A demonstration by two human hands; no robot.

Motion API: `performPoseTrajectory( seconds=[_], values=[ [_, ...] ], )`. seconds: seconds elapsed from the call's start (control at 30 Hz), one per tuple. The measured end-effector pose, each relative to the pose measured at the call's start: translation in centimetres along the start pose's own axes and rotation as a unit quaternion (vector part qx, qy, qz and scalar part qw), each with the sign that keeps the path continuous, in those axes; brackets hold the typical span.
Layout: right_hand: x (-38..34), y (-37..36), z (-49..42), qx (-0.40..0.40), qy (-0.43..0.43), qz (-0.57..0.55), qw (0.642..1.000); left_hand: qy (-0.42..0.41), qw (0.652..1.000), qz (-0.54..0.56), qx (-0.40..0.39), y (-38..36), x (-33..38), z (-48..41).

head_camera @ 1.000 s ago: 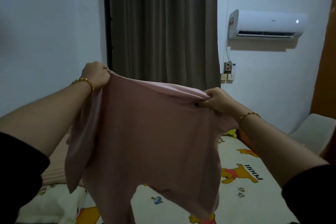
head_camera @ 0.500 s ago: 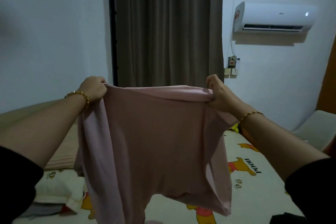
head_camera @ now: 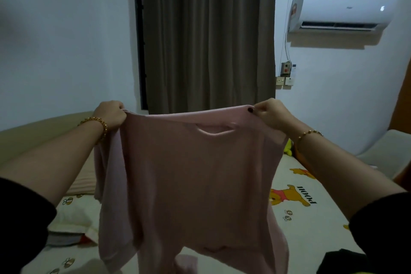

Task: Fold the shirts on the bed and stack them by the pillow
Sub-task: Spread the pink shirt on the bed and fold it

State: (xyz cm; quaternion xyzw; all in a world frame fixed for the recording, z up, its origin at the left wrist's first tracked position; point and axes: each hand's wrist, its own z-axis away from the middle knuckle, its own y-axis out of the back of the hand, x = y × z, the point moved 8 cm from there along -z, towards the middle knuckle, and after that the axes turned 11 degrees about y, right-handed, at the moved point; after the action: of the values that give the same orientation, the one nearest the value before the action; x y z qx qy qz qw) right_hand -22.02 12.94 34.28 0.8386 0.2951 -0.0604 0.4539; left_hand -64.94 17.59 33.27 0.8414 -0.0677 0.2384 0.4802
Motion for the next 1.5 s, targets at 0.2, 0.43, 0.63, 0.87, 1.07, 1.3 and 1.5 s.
performPoseTrajectory(
  seconds=[0.2,0.43,0.63,0.87,1.07,1.3,1.5],
  values=[
    [0.0,-0.5,0.4,0.034,-0.022,-0.078,0.996,-0.004,0.999,0.046,0.007,0.7,0.5,0.0],
    [-1.5,-2.7,1.8,-0.125,0.028,0.159,0.979,-0.043,0.998,0.041,-0.024,-0.1,1.0,0.6],
    [-0.5,-2.3,2.6,-0.035,0.008,0.249,0.968,-0.181,0.950,-0.253,0.013,-0.4,2.1,3.1],
    [-0.9,-4.1,3.6,0.032,-0.090,0.005,0.995,-0.109,0.980,-0.169,0.008,-1.3,-1.5,4.0],
    [-2.7,-9.8,6.0,-0.095,-0.024,-0.021,0.995,0.073,0.974,0.142,-0.160,-5.2,-8.1,3.9],
    [0.0,-12.6,7.7,-0.204,0.004,0.303,0.931,-0.021,0.943,-0.048,-0.328,-9.0,-8.6,7.3],
    [3.2,-14.4,8.1,-0.212,-0.090,0.168,0.958,-0.188,0.881,-0.324,-0.287,-14.5,-6.8,8.1]
  ],
)
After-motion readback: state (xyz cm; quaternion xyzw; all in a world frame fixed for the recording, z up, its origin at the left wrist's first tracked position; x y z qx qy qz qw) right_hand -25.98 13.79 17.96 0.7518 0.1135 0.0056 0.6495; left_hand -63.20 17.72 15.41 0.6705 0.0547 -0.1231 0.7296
